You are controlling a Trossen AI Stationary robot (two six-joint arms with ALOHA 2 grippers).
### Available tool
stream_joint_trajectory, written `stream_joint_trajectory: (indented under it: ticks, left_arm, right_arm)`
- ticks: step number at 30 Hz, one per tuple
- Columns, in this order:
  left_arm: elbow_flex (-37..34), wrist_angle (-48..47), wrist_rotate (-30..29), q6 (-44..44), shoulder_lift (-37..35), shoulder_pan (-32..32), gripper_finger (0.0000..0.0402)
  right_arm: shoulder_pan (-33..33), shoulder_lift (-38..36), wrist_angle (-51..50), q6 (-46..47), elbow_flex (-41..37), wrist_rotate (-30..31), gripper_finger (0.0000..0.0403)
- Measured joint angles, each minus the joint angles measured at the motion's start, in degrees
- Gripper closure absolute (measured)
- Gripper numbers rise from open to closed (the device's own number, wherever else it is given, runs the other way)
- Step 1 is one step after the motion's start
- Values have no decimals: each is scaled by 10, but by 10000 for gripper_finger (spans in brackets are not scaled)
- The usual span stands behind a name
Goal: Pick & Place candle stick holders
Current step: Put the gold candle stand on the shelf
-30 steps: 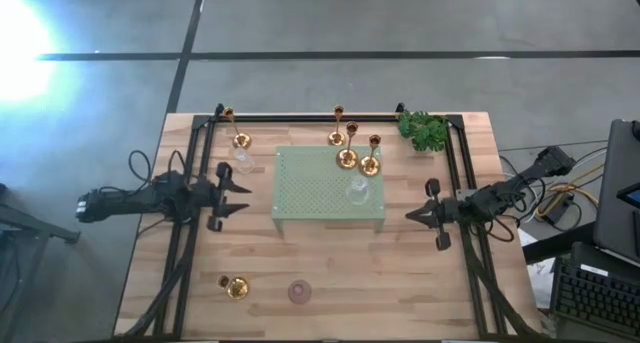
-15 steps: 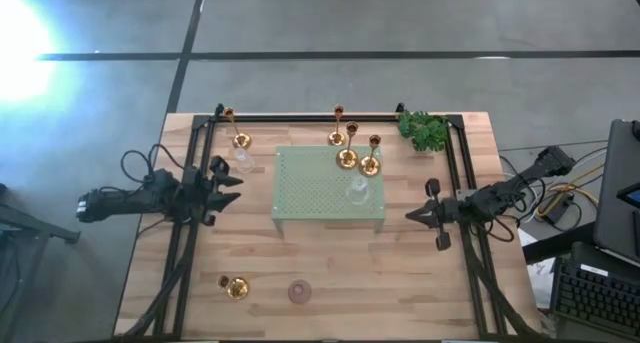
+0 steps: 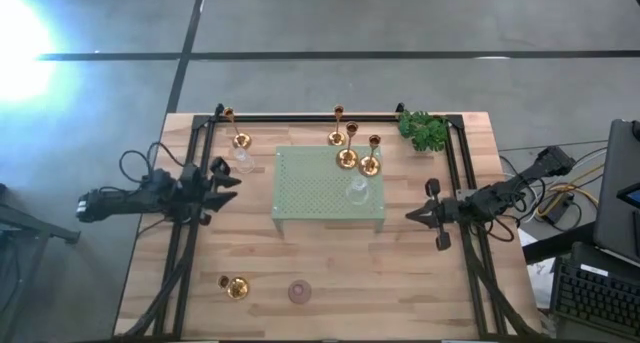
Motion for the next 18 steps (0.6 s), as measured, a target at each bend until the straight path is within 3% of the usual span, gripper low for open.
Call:
stream_joint_trajectory:
  ticks: [5,9,13,18]
  left_arm:
    - [14,27,-117,102,5,1,225]
    - [106,-39,-163,180,43,8,225]
    - [222,-158,-196,233,150,15,225]
    - [349,-204,-265,334,321,37,225]
  right_arm:
    - [0,0,0,0,0,0,394]
    - [0,0,0,0,0,0,394]
    - [0,0,0,0,0,0,394]
    - [0,0,0,0,0,0,394]
